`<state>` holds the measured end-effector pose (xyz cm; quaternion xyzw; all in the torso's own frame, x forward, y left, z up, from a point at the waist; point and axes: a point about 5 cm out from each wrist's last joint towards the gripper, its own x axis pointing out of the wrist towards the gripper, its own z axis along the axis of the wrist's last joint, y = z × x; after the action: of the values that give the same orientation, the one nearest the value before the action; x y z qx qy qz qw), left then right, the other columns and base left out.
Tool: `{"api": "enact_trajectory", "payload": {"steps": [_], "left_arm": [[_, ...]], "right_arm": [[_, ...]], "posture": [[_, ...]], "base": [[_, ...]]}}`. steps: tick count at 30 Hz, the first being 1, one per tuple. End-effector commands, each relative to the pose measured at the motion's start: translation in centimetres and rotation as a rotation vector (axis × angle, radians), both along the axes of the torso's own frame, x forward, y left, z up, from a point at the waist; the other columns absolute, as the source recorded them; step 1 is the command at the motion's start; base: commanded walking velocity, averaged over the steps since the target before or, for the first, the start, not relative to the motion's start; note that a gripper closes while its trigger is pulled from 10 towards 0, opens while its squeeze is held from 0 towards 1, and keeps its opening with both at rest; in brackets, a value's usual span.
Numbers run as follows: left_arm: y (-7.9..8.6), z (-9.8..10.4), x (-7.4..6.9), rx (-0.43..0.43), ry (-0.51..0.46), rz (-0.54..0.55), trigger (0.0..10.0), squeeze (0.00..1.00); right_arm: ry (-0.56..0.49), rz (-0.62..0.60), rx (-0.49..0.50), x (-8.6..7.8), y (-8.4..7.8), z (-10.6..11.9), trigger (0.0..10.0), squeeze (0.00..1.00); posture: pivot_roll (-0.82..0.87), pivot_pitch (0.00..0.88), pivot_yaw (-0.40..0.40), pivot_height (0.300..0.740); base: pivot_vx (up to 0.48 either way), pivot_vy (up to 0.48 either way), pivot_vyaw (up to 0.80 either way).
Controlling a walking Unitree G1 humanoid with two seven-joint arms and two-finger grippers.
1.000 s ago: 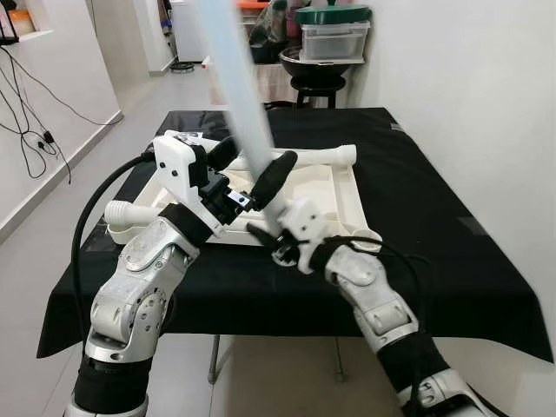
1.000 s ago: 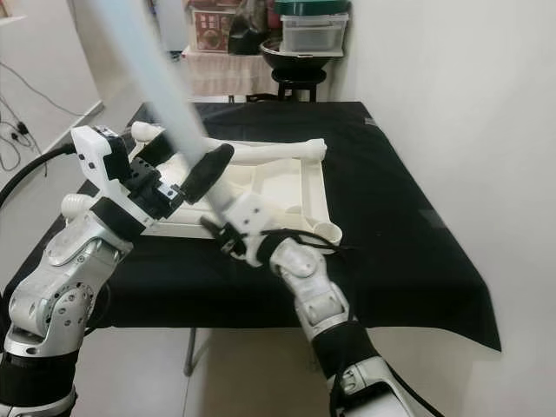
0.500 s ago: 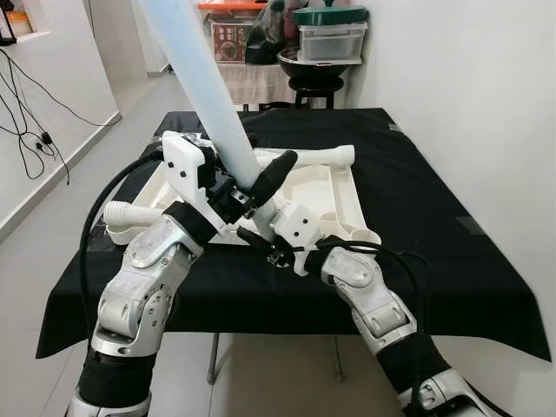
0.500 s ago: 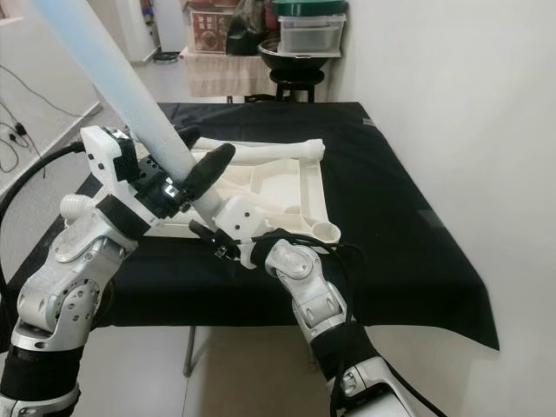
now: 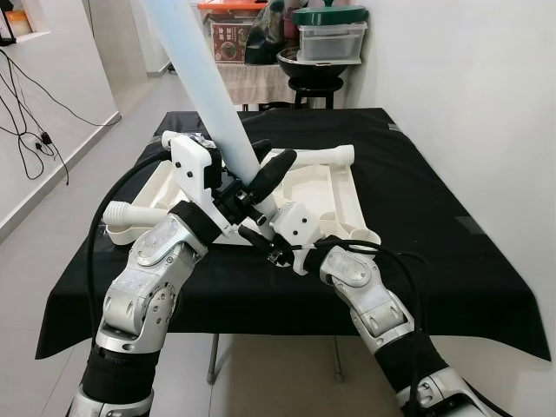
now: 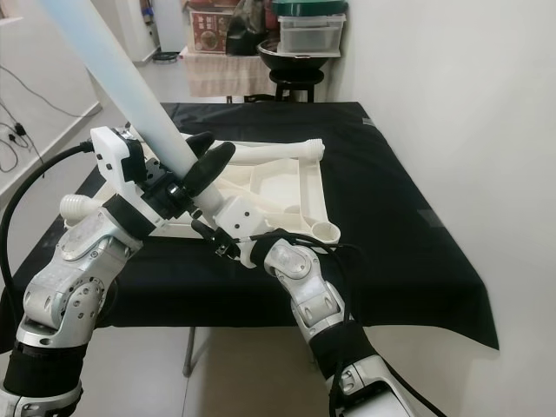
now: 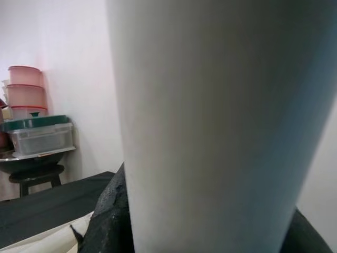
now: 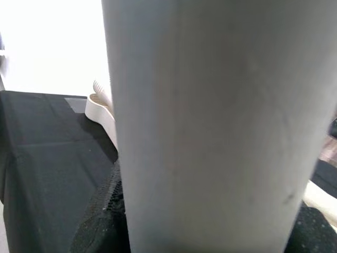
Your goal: Building children table
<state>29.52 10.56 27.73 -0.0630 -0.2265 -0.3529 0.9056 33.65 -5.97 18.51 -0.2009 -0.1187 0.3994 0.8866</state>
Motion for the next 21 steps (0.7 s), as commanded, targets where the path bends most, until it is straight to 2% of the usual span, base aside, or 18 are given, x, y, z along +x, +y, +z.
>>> {"api": "enact_trajectory", "payload": {"steps": [1, 2, 3, 6, 10, 12, 13, 14, 15, 16, 17, 21], "left_arm": [[1.6, 1.0, 0.4, -0.015, -0.024, 0.047, 0.0, 0.00], [1.5, 1.0, 0.4, -0.009, -0.021, 0.035, 0.0, 0.00], [1.0, 0.6, -0.2, 0.050, -0.018, -0.088, 0.0, 0.00], [0.8, 0.4, -0.6, 0.093, -0.018, -0.190, 0.0, 0.00], [0.7, 0.4, -0.8, 0.123, -0.021, -0.237, 0.0, 0.00], [0.2, -0.1, -2.1, 0.263, -0.031, -0.452, 0.0, 0.00], [0.2, -0.1, -2.1, 0.263, -0.031, -0.452, 0.0, 0.00], [0.1, -0.3, -2.6, 0.312, -0.025, -0.552, 0.0, 0.00], [0.1, -0.4, -2.9, 0.338, -0.020, -0.611, 0.0, 0.00], [0.1, -0.4, -2.9, 0.338, -0.020, -0.611, 0.0, 0.00], [0.1, -0.5, -3.2, 0.357, -0.019, -0.664, 0.0, 0.00], [0.2, -0.3, -3.6, 0.371, -0.020, -0.754, 0.0, 0.00]], "right_arm": [[0.027, 0.037, -0.009, -0.3, 0.1, -0.5, 10.0, 0.24], [0.031, 0.041, -0.007, -0.3, 0.1, -0.5, 10.0, 0.24], [0.059, 0.165, -0.001, -1.4, 0.8, -0.4, 10.0, 1.00], [0.057, 0.244, -0.010, -2.1, 1.2, -0.4, 10.0, 1.00], [0.047, 0.269, -0.021, -2.3, 1.4, -0.5, 10.0, 1.00], [0.056, 0.317, -0.058, -2.7, 1.7, -0.7, 10.0, 1.00], [0.056, 0.317, -0.058, -2.7, 1.7, -0.7, 10.0, 1.00], [0.070, 0.339, -0.071, -2.9, 1.8, -0.9, 10.0, 0.27], [0.080, 0.353, -0.078, -3.0, 1.9, -1.0, 10.0, 0.27], [0.080, 0.353, -0.078, -3.0, 1.9, -1.0, 10.0, 0.27], [0.093, 0.359, -0.081, -3.1, 1.9, -1.1, 10.0, 0.00], [0.116, 0.375, -0.084, -3.2, 1.9, -1.2, 10.0, 0.00]], "posture": [[0.00, 0.000, -0.003, 0.740], [0.00, 0.000, -0.003, 0.740], [0.00, 0.000, -0.006, 0.740], [0.00, 0.000, -0.005, 0.740], [0.00, 0.000, -0.005, 0.740], [0.00, 0.000, -0.005, 0.740], [0.00, 0.000, -0.005, 0.740], [0.00, 0.000, -0.002, 0.740], [0.00, 0.000, -0.002, 0.740], [0.00, 0.000, -0.002, 0.740], [-0.01, 0.000, -0.002, 0.740], [-0.01, 0.000, -0.002, 0.740]], "base": [[0.000, 0.000, 0.00], [0.000, 0.000, 0.00], [0.000, 0.000, 0.00], [0.000, 0.000, 0.00], [0.000, 0.000, 0.00], [0.000, 0.000, 0.00], [0.000, 0.000, 0.00], [0.000, 0.000, 0.00], [0.000, 0.000, 0.00], [0.000, 0.000, 0.00], [0.000, 0.000, 0.00], [0.000, 0.000, 0.00]]}}
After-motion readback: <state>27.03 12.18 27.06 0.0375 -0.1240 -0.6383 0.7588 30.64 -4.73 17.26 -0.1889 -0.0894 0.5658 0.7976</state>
